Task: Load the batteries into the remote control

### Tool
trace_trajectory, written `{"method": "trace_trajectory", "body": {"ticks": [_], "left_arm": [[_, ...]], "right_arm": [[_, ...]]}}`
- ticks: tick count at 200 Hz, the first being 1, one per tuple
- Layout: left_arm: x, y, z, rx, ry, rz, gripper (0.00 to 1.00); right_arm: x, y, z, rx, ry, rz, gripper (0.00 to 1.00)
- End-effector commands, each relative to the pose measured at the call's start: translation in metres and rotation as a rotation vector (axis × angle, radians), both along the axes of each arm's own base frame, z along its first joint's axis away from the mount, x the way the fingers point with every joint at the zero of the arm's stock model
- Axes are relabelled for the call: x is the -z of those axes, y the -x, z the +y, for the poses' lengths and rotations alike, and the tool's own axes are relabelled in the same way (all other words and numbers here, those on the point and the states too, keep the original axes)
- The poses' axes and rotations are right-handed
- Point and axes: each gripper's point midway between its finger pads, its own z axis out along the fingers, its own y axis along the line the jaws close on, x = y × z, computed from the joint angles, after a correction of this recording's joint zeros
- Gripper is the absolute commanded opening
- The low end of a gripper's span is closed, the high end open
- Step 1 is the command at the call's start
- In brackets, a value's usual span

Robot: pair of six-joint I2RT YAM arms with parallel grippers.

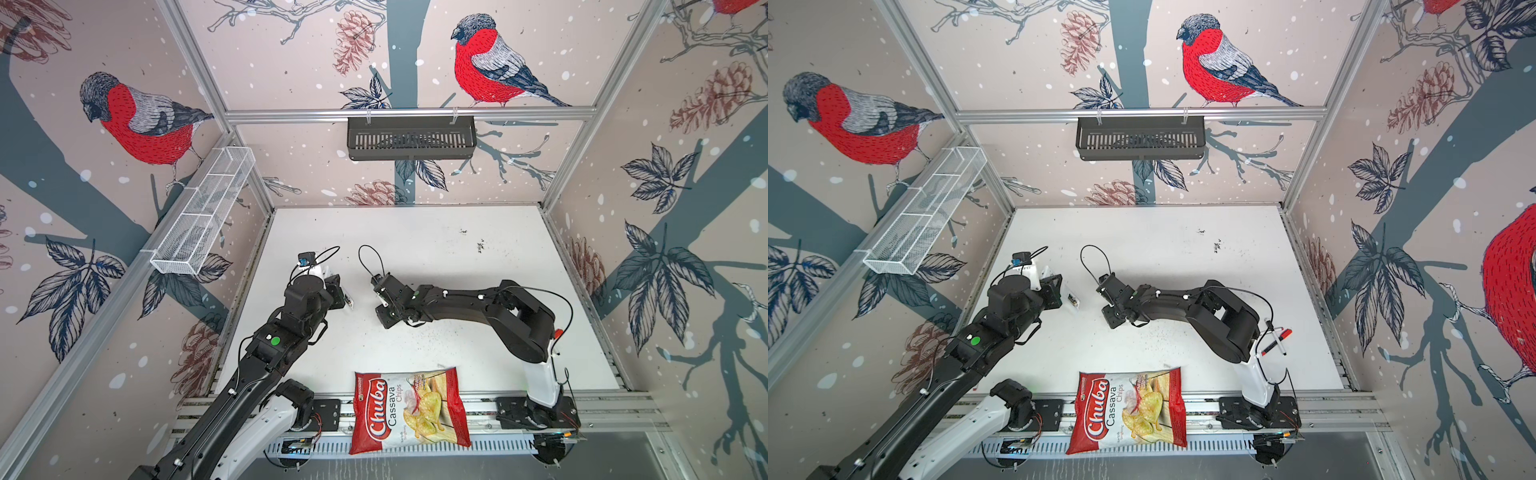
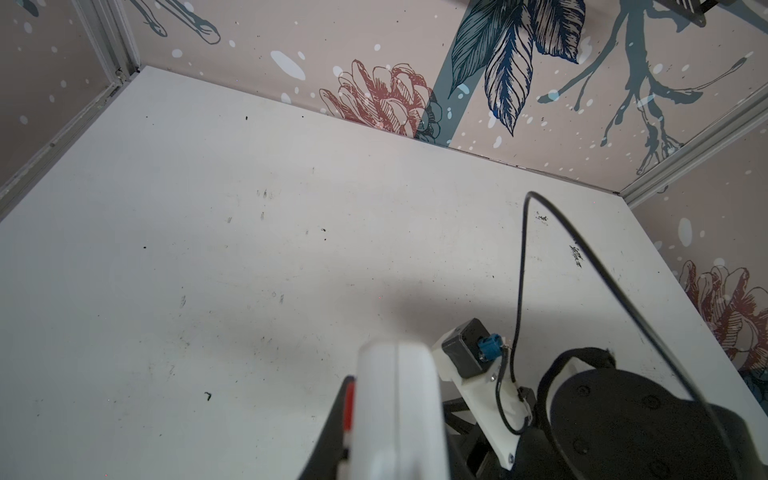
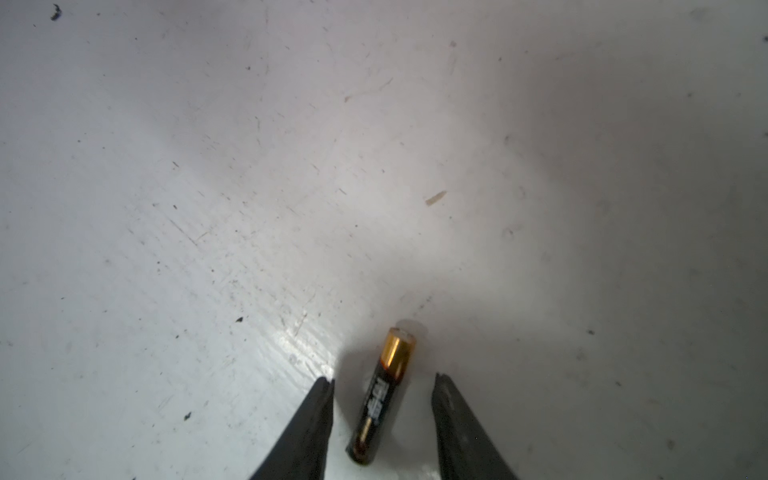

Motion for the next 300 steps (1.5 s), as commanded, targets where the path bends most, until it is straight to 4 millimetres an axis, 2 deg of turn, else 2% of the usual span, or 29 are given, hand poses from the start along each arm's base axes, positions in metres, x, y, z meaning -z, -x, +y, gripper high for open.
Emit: {"method": "trace_trajectory", "body": {"ticks": [1, 35, 136, 172, 198, 227, 264, 300], "left_arm": [[-0.002, 0.002, -0.002, 0.019, -0.002, -0.005, 0.00], [-0.003, 0.003, -0.003, 0.030, 0.006, -0.009, 0.00], [-0.002, 0.004, -0.007, 0.049, 0.022, -0.008, 0.00], [0.002, 0.003, -0.011, 0.064, 0.036, 0.005, 0.00], [0.005, 0.003, -0.014, 0.076, 0.047, 0.014, 0.00], [0.010, 0.003, -0.025, 0.125, 0.078, 0.026, 0.00], [0.018, 0.007, -0.055, 0.264, 0.192, 0.045, 0.00], [0.017, 0.010, -0.068, 0.362, 0.363, 0.028, 0.00]], "right_arm": [[0.012, 0.001, -0.013, 0.012, 0.096, -0.014, 0.41], [0.014, 0.000, -0.007, 0.004, 0.111, -0.024, 0.35], [0.020, 0.011, -0.011, -0.046, 0.153, -0.031, 0.15], [0.014, 0.013, -0.014, -0.068, 0.135, -0.058, 0.11], [-0.003, 0.012, -0.015, -0.099, 0.075, -0.099, 0.10], [-0.030, 0.012, -0.018, -0.136, -0.042, -0.138, 0.10], [-0.083, 0.021, -0.027, -0.207, -0.268, -0.223, 0.10], [-0.134, 0.035, -0.026, -0.271, -0.462, -0.286, 0.11]]}}
